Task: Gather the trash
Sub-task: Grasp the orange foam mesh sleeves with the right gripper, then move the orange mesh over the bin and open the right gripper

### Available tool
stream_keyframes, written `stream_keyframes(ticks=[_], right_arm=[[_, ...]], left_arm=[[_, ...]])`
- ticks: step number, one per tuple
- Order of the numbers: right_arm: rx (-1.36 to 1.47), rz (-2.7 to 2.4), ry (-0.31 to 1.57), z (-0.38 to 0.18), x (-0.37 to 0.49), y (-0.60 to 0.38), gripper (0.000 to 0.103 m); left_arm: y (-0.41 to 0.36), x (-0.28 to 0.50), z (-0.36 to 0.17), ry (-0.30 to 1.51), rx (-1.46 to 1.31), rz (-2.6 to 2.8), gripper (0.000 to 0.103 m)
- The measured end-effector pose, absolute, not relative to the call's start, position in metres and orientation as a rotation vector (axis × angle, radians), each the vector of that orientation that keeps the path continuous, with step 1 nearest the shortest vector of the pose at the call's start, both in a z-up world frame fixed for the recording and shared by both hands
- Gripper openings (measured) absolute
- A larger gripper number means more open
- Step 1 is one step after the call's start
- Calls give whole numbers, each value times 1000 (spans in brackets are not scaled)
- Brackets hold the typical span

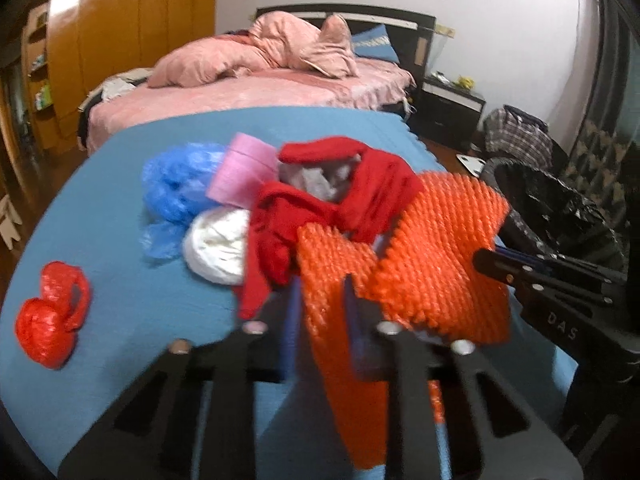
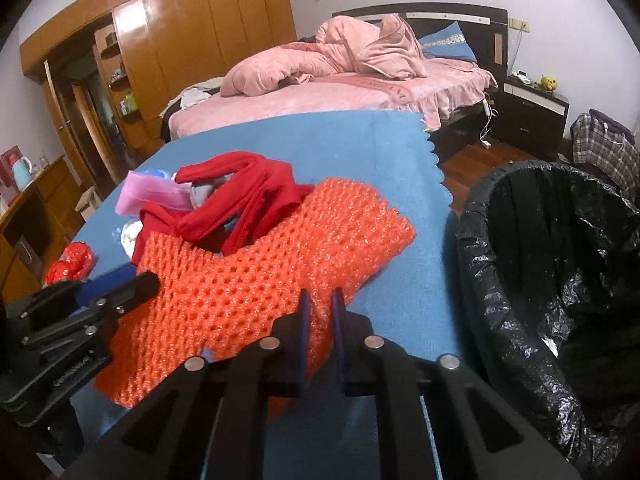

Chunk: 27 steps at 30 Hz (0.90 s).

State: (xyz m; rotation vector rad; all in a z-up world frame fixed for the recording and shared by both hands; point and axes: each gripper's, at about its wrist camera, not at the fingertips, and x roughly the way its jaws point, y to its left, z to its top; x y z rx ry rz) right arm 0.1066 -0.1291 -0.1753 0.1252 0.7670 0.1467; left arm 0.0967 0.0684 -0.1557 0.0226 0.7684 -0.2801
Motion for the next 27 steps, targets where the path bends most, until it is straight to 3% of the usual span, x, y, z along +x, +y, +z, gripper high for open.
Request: stream_keyframes(ticks=[13, 27], right_arm=[[128, 151, 726, -172, 98, -133, 11], [174, 132, 580, -111, 84, -164, 11]], left_arm=[[78, 83, -144, 666, -31, -255, 9], [57, 74, -98, 563, -54, -329, 9]])
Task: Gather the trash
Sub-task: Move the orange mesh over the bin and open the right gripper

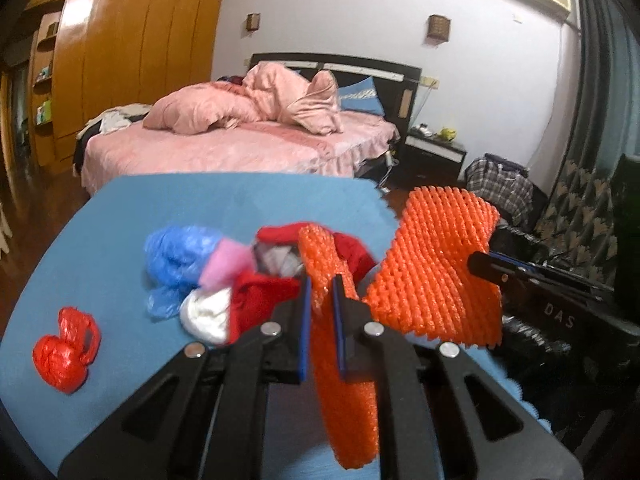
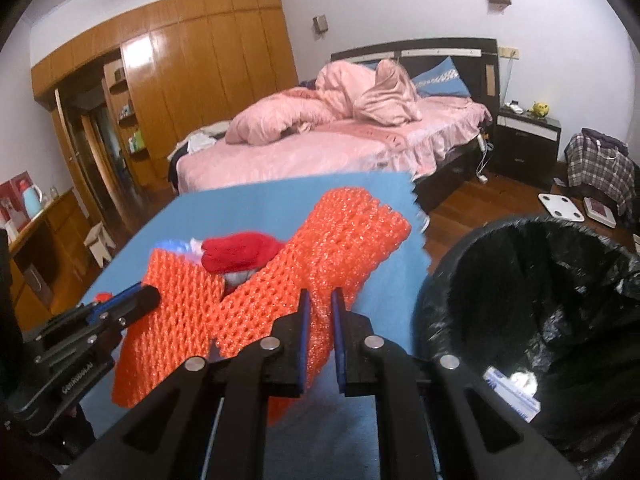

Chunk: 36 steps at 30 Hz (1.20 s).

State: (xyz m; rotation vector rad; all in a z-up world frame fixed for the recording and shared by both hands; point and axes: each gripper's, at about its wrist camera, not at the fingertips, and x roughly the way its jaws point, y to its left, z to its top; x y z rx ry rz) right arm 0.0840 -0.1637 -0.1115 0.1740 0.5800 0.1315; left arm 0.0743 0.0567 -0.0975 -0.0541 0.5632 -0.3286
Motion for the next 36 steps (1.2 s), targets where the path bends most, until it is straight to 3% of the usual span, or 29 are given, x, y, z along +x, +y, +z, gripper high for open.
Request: stream_keyframes(ticks=[14, 30, 32, 33, 34, 36], right_arm=[[194, -95, 493, -77, 71, -249, 11], [233, -403, 554, -98, 48, -361, 11], [240, -430, 567, -102, 47, -369, 12], [241, -440, 574, -103, 47, -370, 15], [242, -458, 589, -106, 48, -373, 19], [251, -465, 609, -111, 48, -375, 27]], left_arm=[[-1, 86, -67, 507, -91, -445, 9], [-150, 131, -81, 593, -76, -713, 10], [-161, 133, -85, 600, -62, -734, 13], [-170, 134, -88, 606, -50, -747, 20], [-172, 136, -90, 613, -44, -753, 36], [-175, 135, -94, 618, -41, -755, 54]])
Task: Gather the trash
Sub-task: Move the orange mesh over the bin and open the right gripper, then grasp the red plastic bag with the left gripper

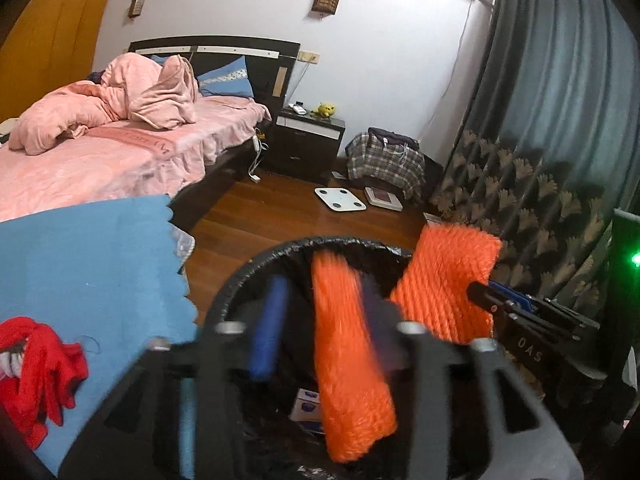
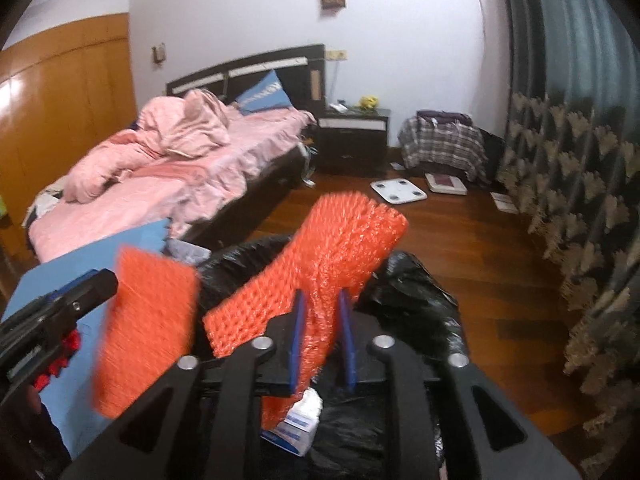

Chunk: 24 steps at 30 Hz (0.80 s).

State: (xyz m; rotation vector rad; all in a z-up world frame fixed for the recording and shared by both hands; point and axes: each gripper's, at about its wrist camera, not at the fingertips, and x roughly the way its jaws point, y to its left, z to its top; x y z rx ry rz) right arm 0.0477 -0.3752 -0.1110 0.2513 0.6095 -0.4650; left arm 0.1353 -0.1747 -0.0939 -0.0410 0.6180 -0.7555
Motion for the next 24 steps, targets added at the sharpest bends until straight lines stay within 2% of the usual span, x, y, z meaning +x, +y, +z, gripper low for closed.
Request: stream_keyframes(ticks=[1, 2, 3, 5, 7, 13, 24], right_arm=[[257, -469, 615, -113, 49, -377, 39], [261, -479, 617, -115, 49, -378, 53], [259, -485, 616, -115, 49, -377, 59], [244, -502, 608, -114, 51, -372, 81], [231, -503, 598, -113, 53, -367, 90], [214, -422, 573, -102, 63, -337, 96], [149, -111, 525, -89, 97, -210, 97]], left_arm=[[-172, 136, -95, 618, -42, -751, 61], [-169, 136, -96, 618, -45, -746, 64], [-165, 137, -97, 621, -48, -735, 70], [-152, 137, -98, 621, -51, -695, 78], [-137, 137, -96, 617, -52, -657, 86], [-79, 136, -92, 593, -40, -516, 90], [49, 120, -84, 550, -6, -225, 90]])
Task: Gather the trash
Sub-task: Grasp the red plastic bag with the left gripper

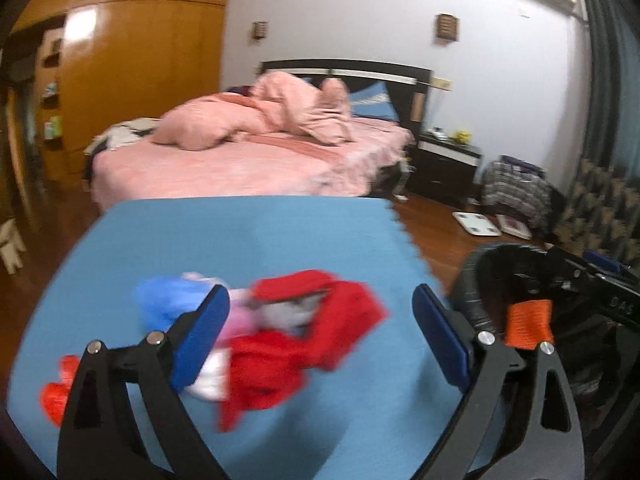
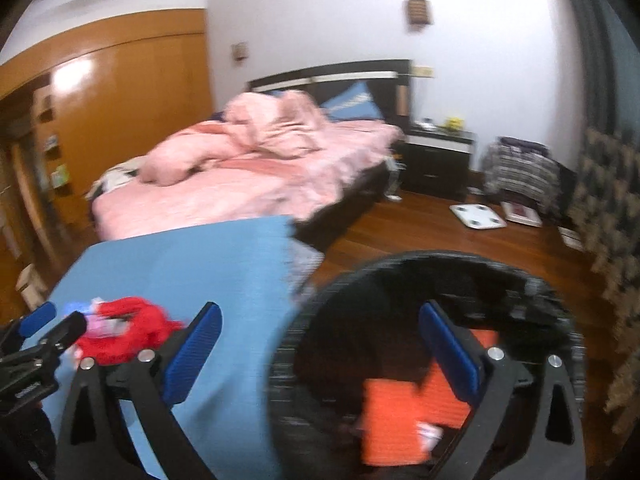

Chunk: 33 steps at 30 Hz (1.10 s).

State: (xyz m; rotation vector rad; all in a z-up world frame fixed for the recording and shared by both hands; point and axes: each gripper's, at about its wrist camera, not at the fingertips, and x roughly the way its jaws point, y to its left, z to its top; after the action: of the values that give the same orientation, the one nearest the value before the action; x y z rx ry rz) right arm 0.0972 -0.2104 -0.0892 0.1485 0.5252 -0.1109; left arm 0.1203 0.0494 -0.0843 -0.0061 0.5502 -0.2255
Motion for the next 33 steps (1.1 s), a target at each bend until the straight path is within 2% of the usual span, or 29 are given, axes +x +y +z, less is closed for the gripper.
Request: stream_keyframes(ticks=[11, 25, 33], right_arm=[[52, 57, 587, -135, 121, -89, 97], [1, 38, 632, -153, 128, -69, 97], [-13, 49, 638, -154, 127, -65, 97]], left_arm=[[150, 110, -112, 632, 5, -15, 90], [211, 92, -121, 648, -14, 114, 90], [240, 106, -140, 757, -111, 154, 88]])
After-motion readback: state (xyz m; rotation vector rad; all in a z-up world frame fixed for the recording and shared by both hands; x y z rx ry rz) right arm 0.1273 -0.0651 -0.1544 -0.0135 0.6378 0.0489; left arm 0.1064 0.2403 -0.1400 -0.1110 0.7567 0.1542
